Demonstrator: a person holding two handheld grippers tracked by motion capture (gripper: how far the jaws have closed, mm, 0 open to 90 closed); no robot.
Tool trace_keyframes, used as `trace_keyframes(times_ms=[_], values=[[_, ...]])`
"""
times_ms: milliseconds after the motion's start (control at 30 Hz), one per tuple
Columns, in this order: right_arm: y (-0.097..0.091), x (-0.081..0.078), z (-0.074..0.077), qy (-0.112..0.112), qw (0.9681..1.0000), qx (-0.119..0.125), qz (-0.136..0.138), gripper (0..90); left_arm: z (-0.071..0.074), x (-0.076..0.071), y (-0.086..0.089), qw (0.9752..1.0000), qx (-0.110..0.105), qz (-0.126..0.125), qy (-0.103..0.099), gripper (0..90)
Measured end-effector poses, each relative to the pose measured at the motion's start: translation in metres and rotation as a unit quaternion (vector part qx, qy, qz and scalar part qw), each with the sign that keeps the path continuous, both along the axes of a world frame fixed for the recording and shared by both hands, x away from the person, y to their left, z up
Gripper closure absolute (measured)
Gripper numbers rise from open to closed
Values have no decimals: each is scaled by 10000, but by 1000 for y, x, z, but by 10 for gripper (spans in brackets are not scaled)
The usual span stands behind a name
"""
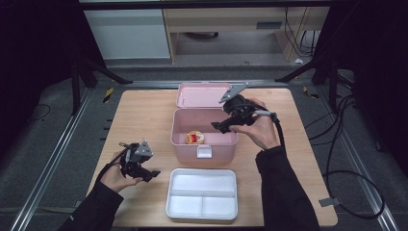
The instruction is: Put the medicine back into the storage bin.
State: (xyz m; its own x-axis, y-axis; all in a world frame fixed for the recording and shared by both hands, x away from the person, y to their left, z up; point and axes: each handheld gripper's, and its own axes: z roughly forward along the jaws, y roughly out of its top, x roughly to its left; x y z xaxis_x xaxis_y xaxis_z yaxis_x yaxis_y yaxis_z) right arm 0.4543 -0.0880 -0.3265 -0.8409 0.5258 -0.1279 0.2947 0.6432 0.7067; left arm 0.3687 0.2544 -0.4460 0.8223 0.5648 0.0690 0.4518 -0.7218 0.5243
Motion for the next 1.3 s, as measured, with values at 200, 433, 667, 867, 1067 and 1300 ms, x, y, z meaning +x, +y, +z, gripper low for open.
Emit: trace_keyframes(times_ms=[200,433,667,867,1067,1300], values=[[-35,-33,-1,-226,9997,-17,-16,269,8,-6,-9,9997,-17,-229,-96,300],[-59,-68,-27,-91,9999,-70,110,302,12,-13,-22,9985,-1,-522,-140,307],[-66,-92,-59,146,9996,14,226,319,11,-19,-35,9965,74,-832,-57,326],[-58,-102,-81,321,9985,-197,391,328,8,-24,-44,9944,98,-1057,-12,354],[-44,-109,-104,520,9958,-407,635,344,3,-27,-51,9920,164,-1250,95,380],[-31,-114,-123,804,9908,-605,900,385,-6,-30,-61,9870,303,-1555,287,434]])
